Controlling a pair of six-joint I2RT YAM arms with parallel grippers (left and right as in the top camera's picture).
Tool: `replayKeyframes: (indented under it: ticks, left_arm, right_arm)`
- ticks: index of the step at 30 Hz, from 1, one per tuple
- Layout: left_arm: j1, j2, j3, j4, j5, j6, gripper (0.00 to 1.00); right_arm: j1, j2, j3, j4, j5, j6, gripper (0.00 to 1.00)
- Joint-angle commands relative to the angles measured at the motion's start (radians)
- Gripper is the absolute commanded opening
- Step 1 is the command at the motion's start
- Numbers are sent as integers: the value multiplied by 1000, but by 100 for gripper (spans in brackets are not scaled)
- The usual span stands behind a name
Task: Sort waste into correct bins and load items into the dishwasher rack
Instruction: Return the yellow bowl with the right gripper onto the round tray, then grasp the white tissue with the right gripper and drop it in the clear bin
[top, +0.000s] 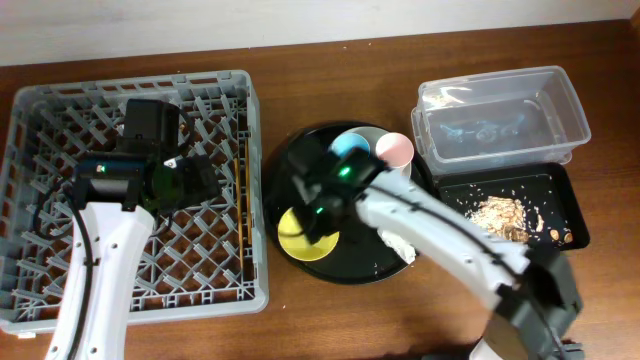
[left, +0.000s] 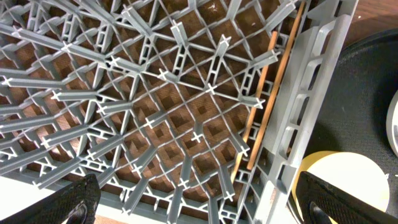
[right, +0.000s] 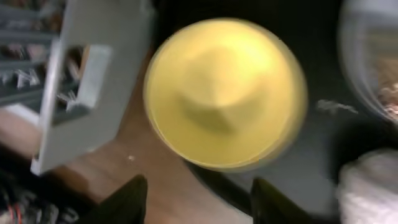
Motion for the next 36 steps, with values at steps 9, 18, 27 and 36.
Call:
replayKeyframes:
  ticks: [9,18,27,36]
  left_arm:
    - [2,-21,2,-2,-11,-9,99]
    - [2,-21,2,-2,-11,-9,99]
    - [2,-21,2,-2,-11,-9,99]
    - [2,-21,2,-2,-11,-9,99]
  right_arm:
    - [-312,-50,-127,-152,108,37,77]
    - [-318,-48,-361,78,106,36,99]
    - [-318,-48,-460,235,114,58,62]
    - [-318,-48,-561,327,139,82,61]
